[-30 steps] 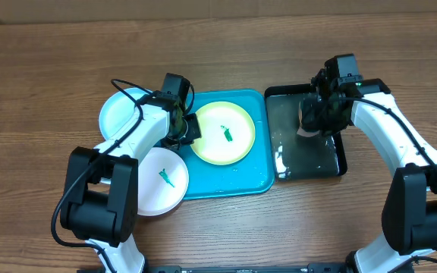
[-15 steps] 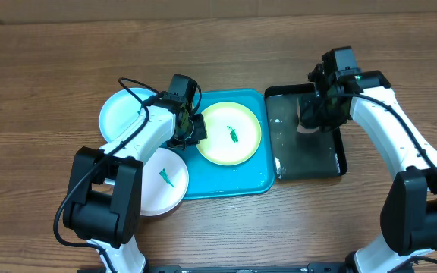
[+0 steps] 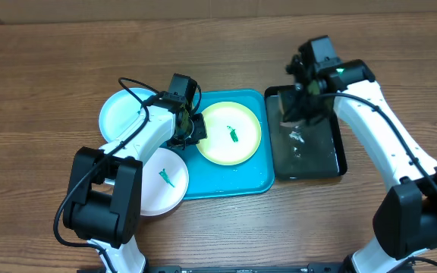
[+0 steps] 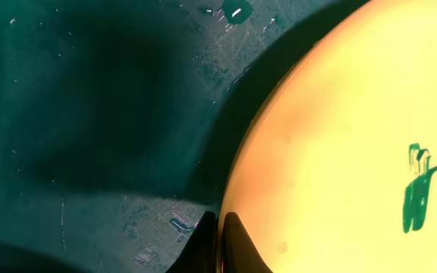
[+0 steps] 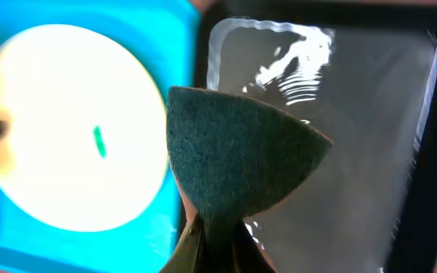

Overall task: Clean dirty plates on tray and stack at the side
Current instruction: 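Lift the sponge with the right gripper and carry it to the yellow plate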

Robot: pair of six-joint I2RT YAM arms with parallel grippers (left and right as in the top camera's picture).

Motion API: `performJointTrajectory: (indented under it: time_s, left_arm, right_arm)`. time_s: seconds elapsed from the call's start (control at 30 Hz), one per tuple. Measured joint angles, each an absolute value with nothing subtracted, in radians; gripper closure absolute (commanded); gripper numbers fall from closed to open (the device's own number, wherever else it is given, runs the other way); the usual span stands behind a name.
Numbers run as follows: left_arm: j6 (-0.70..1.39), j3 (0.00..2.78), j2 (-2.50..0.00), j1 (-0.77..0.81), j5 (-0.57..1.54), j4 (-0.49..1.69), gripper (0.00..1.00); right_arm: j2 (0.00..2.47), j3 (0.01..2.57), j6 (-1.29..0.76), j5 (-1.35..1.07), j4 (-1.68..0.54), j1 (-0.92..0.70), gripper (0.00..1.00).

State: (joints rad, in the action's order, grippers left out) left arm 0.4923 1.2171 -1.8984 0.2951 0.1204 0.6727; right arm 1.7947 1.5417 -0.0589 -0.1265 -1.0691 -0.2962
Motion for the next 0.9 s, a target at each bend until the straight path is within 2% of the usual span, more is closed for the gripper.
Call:
performJointTrajectory:
  time_s: [0.43,0.9]
  left_arm:
    - [0.492,1.217,-1.898,0.295,0.121,0.673,0.96]
    - [0.492,1.217,-1.898,0.295,0.121,0.674,0.96]
  right_arm:
    - [1.808,1.56,-0.091,-0.177,-0.955,-0.551,0.96]
    - [1.948,1.558,-0.105,-0.092,-0.898,-0.589,0.96]
